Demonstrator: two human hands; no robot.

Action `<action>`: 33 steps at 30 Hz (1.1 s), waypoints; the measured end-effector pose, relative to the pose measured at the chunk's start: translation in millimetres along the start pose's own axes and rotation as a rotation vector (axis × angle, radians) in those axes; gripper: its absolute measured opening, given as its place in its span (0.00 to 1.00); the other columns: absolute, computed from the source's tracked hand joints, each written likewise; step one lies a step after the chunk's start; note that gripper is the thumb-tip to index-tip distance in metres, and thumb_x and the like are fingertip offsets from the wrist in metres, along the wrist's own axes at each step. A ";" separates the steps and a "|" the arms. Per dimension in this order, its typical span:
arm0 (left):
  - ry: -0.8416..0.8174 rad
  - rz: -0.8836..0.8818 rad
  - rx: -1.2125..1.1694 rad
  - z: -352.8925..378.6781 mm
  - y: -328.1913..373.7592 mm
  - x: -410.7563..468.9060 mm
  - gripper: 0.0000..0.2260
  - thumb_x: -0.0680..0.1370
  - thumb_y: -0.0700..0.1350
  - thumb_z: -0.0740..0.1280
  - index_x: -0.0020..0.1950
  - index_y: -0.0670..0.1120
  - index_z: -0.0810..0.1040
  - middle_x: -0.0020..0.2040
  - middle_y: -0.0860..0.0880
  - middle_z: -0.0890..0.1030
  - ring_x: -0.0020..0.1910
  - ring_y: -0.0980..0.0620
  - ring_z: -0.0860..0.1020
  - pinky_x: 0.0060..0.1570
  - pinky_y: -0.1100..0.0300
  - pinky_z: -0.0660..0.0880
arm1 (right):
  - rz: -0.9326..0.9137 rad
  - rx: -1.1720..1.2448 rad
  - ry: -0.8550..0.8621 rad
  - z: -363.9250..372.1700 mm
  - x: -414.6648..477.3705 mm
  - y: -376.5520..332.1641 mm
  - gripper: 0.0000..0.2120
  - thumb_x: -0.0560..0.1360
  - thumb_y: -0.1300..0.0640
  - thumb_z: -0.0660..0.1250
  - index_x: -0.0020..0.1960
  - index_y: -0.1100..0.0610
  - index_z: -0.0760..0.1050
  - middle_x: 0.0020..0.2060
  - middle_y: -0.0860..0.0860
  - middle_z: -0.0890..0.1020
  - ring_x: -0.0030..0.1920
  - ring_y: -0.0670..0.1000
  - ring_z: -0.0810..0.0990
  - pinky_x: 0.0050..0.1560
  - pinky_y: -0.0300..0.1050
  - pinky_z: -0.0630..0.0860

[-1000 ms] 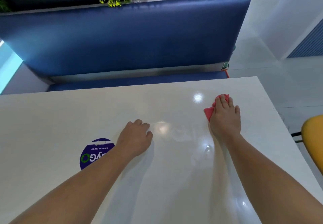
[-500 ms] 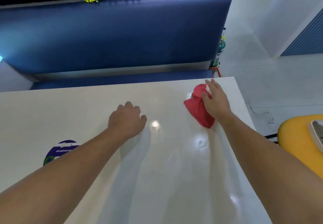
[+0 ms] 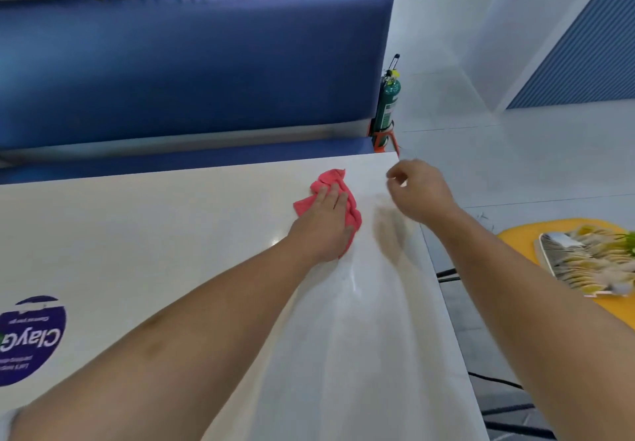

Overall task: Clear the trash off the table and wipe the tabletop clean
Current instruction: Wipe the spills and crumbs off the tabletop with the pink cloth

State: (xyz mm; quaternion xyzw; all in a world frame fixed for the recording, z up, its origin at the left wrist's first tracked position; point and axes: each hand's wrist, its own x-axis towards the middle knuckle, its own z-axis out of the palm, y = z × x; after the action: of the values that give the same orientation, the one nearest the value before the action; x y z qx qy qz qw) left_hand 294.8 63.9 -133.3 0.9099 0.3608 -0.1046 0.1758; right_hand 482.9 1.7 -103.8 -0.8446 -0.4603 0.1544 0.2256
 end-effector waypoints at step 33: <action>-0.025 0.654 -0.247 80.6 52.6 -112.8 0.20 0.83 0.43 0.62 0.76 0.52 0.73 0.78 0.55 0.68 0.82 0.53 0.52 0.81 0.53 0.44 | 0.153 -0.032 -0.051 9.0 -124.9 79.9 0.22 0.81 0.65 0.57 0.74 0.59 0.70 0.74 0.59 0.68 0.71 0.61 0.70 0.68 0.51 0.69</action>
State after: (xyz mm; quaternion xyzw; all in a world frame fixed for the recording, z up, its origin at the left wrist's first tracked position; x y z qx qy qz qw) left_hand 245.2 -73.6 -158.4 0.9478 0.0580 -0.0092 0.3133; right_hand 469.2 -139.8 -146.7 -0.8766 -0.4023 0.1853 0.1881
